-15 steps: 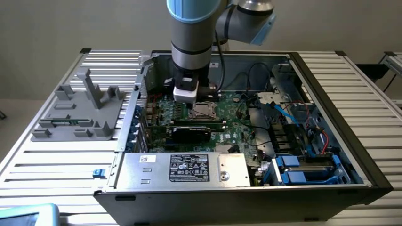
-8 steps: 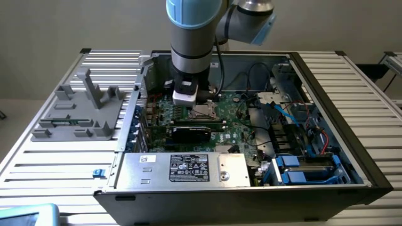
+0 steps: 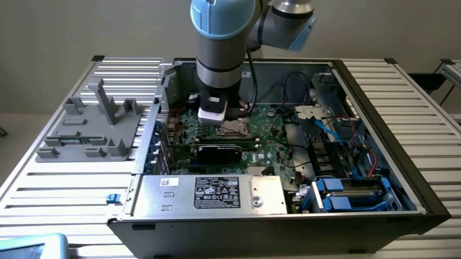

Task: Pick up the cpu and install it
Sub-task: 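Install the second cpu locking lever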

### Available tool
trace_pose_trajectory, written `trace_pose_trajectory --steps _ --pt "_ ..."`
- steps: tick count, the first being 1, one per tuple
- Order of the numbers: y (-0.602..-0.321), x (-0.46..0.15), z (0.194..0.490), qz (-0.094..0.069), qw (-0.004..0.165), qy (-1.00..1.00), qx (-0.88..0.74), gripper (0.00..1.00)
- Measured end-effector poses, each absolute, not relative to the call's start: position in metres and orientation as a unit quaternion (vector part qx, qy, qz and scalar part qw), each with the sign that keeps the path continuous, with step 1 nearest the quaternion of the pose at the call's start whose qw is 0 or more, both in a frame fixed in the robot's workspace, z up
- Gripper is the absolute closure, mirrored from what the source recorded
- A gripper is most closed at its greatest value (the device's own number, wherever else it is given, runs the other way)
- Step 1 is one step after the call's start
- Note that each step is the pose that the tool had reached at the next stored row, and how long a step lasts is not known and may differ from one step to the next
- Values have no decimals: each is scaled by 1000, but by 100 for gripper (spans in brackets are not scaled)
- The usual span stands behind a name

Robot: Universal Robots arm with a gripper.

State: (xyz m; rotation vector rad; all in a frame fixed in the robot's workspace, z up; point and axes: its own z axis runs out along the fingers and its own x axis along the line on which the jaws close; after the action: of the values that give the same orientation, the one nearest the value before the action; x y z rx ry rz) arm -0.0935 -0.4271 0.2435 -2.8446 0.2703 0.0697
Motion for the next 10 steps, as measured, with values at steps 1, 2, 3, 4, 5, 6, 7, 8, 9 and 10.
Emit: trace_pose_trajectory --steps 1,2,3,4,5,6,7,8,9,10 --pt "-427 -93 243 24 144 94 -985 88" --pt "-427 -93 242 25 146 94 -984 88" --pt "-427 -93 242 25 148 94 -984 88" --pt "-427 -93 242 25 149 94 -984 88" --pt "-428 -93 242 25 149 94 -984 88" --pt "-429 -93 242 25 149 94 -984 88" --pt "-429 -93 241 25 150 94 -984 88" --pt "-429 -93 240 25 150 94 -984 88" --pt "-429 -93 239 25 150 94 -984 88" --pt "-429 -93 238 25 151 94 -984 88"
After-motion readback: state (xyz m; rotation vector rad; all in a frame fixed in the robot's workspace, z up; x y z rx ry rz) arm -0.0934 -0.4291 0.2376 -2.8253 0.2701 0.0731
